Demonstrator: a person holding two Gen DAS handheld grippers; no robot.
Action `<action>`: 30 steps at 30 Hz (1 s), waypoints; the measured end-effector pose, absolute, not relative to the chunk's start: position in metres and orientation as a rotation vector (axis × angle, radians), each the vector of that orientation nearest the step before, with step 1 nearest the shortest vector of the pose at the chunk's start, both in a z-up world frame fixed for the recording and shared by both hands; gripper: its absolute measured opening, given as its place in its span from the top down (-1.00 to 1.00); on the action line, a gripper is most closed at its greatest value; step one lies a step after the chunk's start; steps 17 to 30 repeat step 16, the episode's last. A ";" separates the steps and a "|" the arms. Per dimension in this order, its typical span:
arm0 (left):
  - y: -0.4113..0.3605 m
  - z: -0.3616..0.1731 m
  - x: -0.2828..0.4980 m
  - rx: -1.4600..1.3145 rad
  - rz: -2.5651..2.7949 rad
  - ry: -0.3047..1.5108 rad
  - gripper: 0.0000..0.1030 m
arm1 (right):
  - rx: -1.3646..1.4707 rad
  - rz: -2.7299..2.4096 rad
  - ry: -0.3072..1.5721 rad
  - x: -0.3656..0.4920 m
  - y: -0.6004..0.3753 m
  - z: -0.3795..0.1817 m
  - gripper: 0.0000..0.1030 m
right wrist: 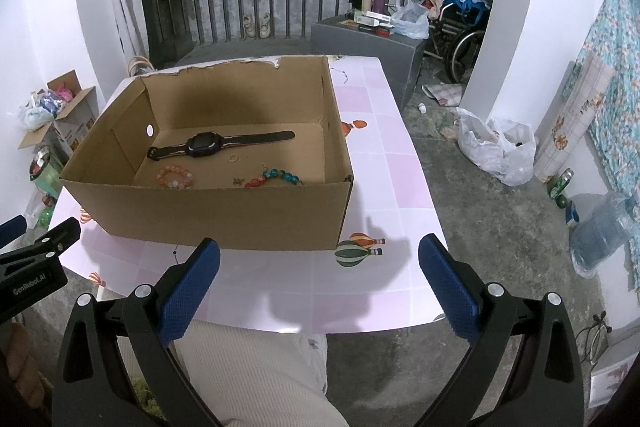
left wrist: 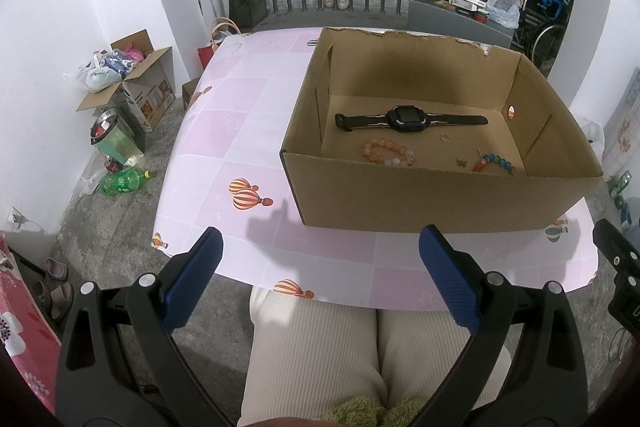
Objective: Organize jewelry
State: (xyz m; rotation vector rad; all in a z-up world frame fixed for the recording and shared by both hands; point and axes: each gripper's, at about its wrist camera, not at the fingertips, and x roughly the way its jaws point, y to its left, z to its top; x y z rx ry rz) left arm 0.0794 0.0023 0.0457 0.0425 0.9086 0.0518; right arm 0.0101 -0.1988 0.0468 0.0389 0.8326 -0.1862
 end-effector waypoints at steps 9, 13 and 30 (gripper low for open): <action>0.002 0.045 0.079 0.040 0.051 0.910 -0.84 | 0.037 -0.186 0.833 0.011 -0.199 0.047 -0.88; 0.001 0.045 0.079 0.042 0.052 0.910 -0.84 | 0.038 -0.185 0.835 0.011 -0.198 0.047 -0.88; 0.000 0.046 0.079 0.042 0.051 0.909 -0.84 | 0.039 -0.185 0.835 0.011 -0.198 0.047 -0.88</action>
